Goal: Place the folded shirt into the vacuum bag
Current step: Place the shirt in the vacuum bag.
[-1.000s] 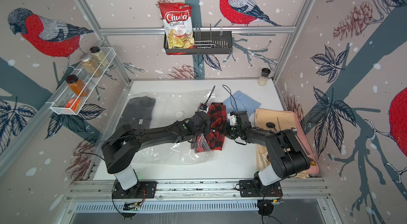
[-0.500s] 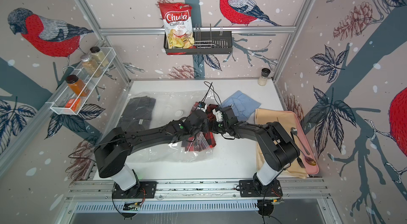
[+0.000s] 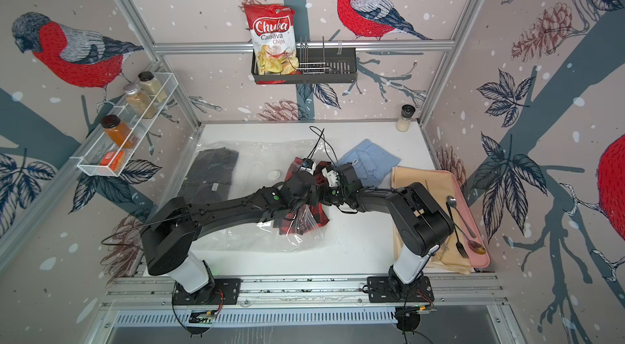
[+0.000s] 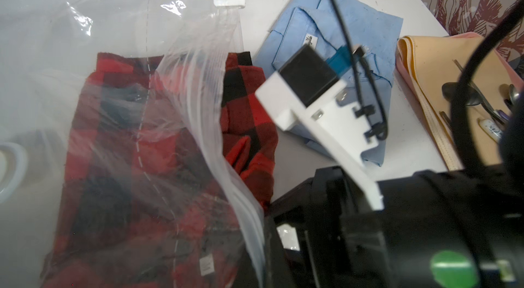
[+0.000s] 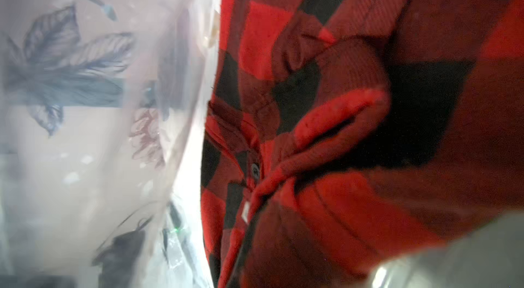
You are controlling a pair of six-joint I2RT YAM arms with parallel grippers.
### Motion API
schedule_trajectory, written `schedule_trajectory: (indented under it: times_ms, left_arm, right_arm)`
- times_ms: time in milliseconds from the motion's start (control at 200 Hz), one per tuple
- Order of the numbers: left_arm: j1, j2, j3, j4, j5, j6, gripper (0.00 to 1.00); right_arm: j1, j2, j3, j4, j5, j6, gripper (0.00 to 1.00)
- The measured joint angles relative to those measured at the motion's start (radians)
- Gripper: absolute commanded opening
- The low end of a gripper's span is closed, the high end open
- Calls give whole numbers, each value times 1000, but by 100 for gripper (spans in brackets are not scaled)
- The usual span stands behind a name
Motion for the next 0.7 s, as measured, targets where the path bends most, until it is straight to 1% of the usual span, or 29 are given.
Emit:
schedule_trajectory:
  times_ms: [100, 175, 325, 535, 695]
  left_arm:
    - [0, 0, -9, 8, 5, -1, 0]
    - [0, 0, -11, 10, 8, -2, 0]
    - [0, 0, -8, 9, 22, -2, 0]
    - [0, -5, 0, 8, 10, -2, 0]
    - [0, -40, 0, 8, -6, -3, 0]
  right_arm:
    - [-38, 6, 0, 42, -23, 59, 0]
    - [-42, 19, 0, 79, -33, 100, 0]
    - [-1, 54, -14, 185, -43, 211, 0]
    - [51, 148, -30, 349, -42, 346, 0]
    - [60, 163, -18, 392, -35, 394, 0]
